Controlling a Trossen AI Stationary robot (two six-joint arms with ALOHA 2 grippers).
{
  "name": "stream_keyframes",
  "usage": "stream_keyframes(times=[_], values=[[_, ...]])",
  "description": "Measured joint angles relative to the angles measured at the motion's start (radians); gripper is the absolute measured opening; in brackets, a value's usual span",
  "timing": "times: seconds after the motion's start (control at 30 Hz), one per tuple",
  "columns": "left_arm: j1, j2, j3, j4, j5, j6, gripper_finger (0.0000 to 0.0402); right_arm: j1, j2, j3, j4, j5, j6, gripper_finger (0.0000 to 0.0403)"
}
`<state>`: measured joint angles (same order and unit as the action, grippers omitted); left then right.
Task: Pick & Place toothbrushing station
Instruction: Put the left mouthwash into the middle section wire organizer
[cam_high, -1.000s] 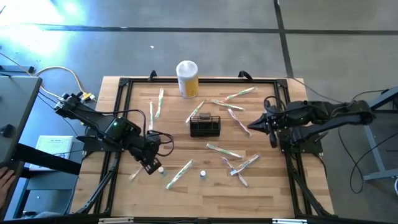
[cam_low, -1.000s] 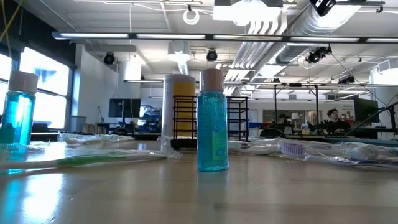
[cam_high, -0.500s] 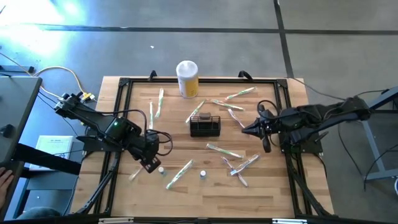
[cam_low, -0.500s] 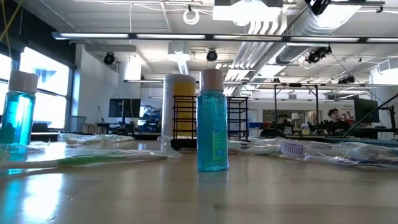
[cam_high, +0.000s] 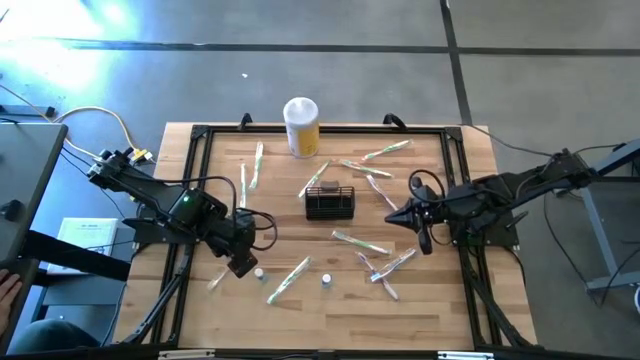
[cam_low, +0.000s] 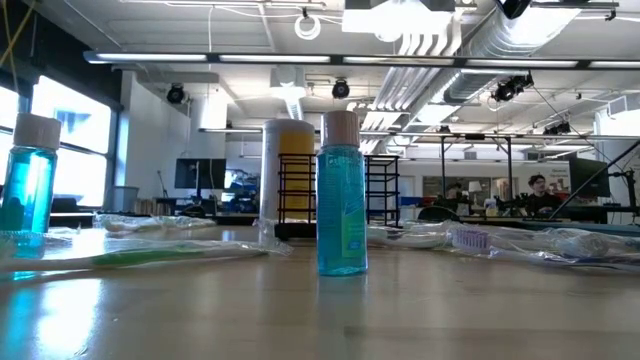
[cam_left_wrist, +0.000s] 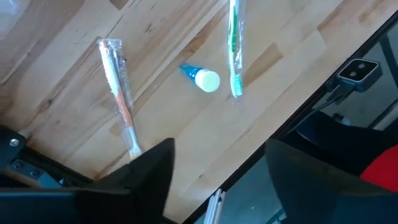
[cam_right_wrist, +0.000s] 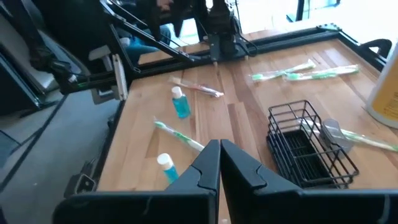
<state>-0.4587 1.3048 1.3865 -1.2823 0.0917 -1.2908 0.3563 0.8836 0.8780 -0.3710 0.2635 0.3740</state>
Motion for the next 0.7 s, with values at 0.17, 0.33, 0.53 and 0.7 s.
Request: stream_keyframes(times=[0.17, 0.33, 0.53, 0.7], values=[[-0.013, 0.0, 0.0, 0.04, 0.015, 0.002, 0.0305, 0.013, 0.0, 0.0, 0.034, 0.007, 0.0, 0.0003], [-0.055, 0.009, 0.0, 0.105, -0.041, -0.024, 0.0321, 0.03, 0.0, 0.0, 0.049, 0.054, 0.006, 0.0003], [-0.066, 0.069, 0.0, 0.066, -0.1, -0.051, 0.0322, 0.039, 0.006, 0.0, 0.048, 0.056, 0.048, 0.0003], [-0.065, 0.139, 0.0, 0.057, -0.086, -0.11, 0.0322, 0.043, 0.026, 0.0, 0.048, 0.06, 0.073, 0.0003]])
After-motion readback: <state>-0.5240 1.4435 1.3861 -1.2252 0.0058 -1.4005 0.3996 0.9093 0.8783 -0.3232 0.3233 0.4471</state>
